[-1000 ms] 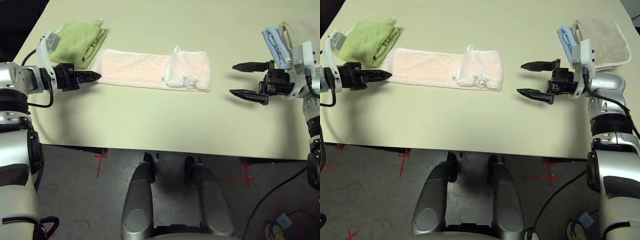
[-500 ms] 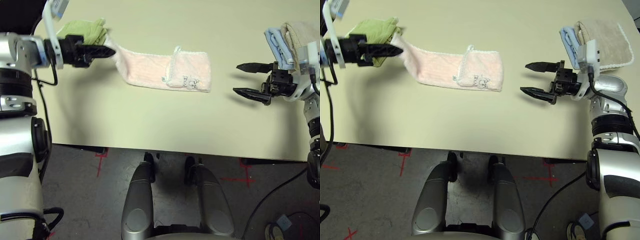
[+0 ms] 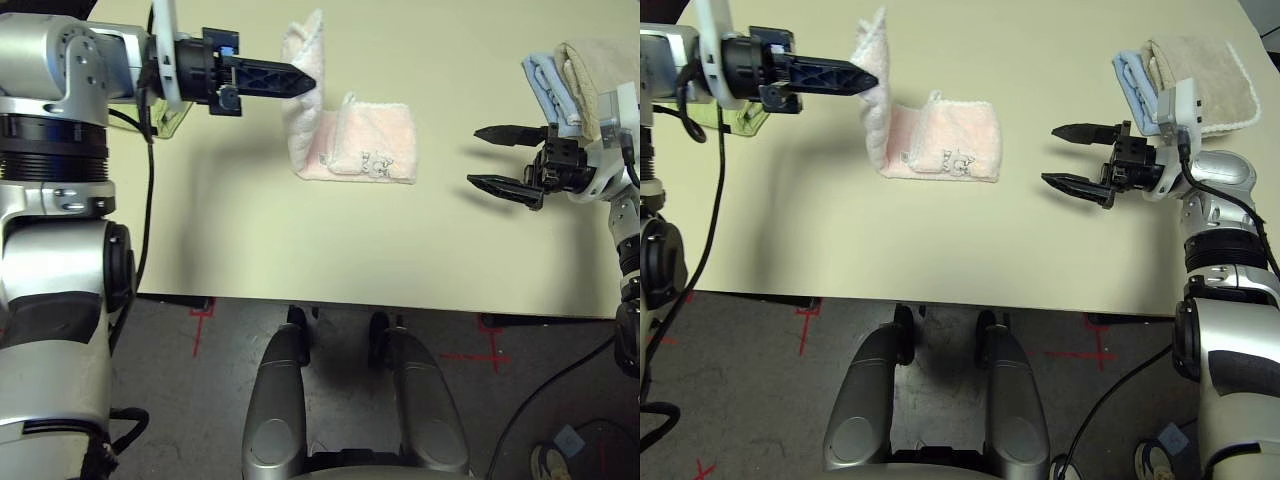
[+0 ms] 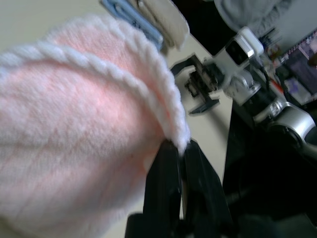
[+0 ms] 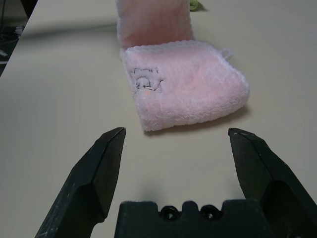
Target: Fold the towel and set it aside.
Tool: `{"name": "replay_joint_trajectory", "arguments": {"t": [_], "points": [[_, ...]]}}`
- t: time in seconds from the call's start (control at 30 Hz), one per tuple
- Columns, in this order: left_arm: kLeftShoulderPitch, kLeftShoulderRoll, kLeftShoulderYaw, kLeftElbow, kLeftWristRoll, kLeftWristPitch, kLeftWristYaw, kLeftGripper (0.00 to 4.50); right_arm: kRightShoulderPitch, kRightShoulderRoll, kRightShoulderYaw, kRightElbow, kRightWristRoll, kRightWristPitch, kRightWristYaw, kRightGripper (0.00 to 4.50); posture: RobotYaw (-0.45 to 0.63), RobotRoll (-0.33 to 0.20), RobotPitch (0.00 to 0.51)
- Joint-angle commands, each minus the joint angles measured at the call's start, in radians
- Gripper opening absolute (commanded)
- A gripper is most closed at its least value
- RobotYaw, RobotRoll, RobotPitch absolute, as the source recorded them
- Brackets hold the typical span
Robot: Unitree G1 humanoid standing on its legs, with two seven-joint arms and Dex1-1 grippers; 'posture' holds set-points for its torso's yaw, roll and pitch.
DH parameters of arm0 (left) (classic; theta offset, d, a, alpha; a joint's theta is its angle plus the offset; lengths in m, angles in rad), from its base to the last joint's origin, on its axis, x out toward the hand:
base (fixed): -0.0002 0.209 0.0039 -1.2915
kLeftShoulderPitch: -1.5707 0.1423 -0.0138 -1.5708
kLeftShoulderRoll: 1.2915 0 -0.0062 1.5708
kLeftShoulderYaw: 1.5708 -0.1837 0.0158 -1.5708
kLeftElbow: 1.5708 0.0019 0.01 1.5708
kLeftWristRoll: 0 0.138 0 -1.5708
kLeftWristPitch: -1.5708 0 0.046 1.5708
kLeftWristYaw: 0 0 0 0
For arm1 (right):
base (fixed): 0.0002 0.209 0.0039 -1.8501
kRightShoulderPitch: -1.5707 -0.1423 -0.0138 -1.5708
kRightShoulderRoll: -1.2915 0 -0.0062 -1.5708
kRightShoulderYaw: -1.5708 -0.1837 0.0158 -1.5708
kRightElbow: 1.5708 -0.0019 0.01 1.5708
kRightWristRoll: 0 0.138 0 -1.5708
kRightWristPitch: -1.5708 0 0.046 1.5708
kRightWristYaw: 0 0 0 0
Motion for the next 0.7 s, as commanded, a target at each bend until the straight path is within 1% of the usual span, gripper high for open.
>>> {"name": "replay_joint_trajectory", "arguments": {"t": [0.03, 0.23, 0.43, 0.53, 0.7], "points": [[-0.015, -0.048, -0.003, 0.040, 0.002, -0.037, 0.042, 0.03, 0.021, -0.005, -0.015, -0.014, -0.005, -0.010, -0.001, 4.50, 0.03, 0.000, 0.346], [-0.015, -0.105, -0.047, 0.104, 0.033, -0.117, 0.046, 0.03, 0.027, 0.000, -0.013, -0.017, -0.007, -0.016, -0.012, 4.50, 0.02, 0.000, 0.348], [-0.048, -0.156, -0.073, 0.176, 0.053, -0.168, 0.036, 0.03, 0.023, 0.009, -0.006, -0.013, -0.013, -0.022, -0.016, 4.50, 0.01, 0.000, 0.348], [-0.061, -0.172, -0.085, 0.185, 0.049, -0.166, 0.015, 0.03, 0.021, 0.015, -0.004, -0.007, -0.016, -0.028, -0.018, 4.50, 0.01, 0.000, 0.349], [-0.070, -0.177, -0.108, 0.199, 0.061, -0.174, -0.009, 0.03, 0.016, 0.025, -0.002, -0.008, -0.020, -0.031, -0.020, 4.50, 0.01, 0.000, 0.349]]}}
